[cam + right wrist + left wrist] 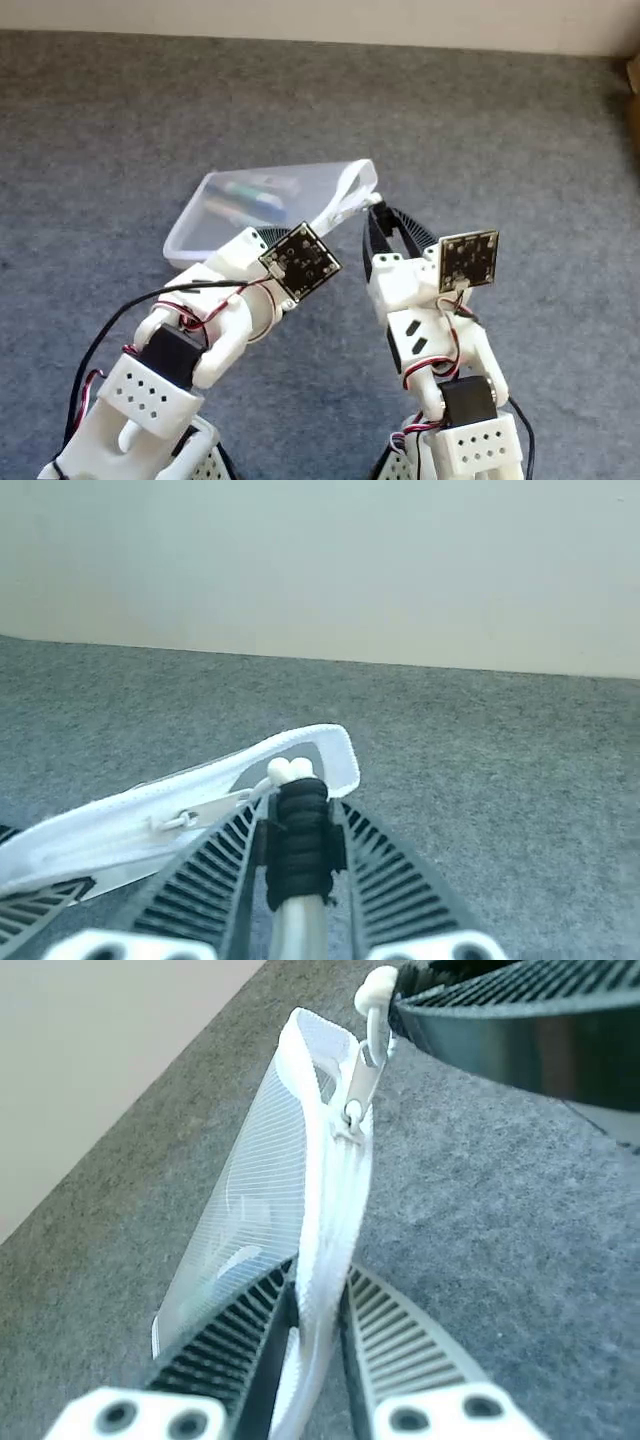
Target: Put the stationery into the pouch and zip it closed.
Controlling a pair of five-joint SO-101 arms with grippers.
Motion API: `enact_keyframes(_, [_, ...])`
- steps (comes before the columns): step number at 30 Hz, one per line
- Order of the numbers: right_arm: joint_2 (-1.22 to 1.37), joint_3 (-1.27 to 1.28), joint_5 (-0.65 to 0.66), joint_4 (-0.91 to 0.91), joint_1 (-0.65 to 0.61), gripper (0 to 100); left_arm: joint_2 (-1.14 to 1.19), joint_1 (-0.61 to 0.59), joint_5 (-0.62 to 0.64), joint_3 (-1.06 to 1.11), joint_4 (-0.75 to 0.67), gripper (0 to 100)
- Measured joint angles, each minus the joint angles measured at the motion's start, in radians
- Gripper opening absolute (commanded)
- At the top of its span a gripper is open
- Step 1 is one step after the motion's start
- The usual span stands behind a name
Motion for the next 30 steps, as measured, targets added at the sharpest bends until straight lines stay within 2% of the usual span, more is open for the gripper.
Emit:
enact_keyframes(8, [0.002,-0.002,-0.003,-0.009,0.064,0.5,-0.124,-0.008,0.005,0.002,0.087,0])
enact_keyframes(17, [-0.002,-0.002,-0.003,0.025,0.057,1.9,-0.195,-0.017,0.023,0.002,0.141,0])
enact_keyframes(23, [0.002,-0.011,-0.003,0.227,-0.091,19.4,-0.195,-0.017,0.029,0.002,0.141,0])
enact_keyframes(26, [0.0,-0.026,-0.003,0.302,-0.175,20.5,-0.195,-0.017,0.029,0.002,0.141,0])
enact_keyframes(30, [0.0,-0.026,-0.003,0.318,-0.279,20.5,-0.195,-0.017,0.029,0.002,0.141,0])
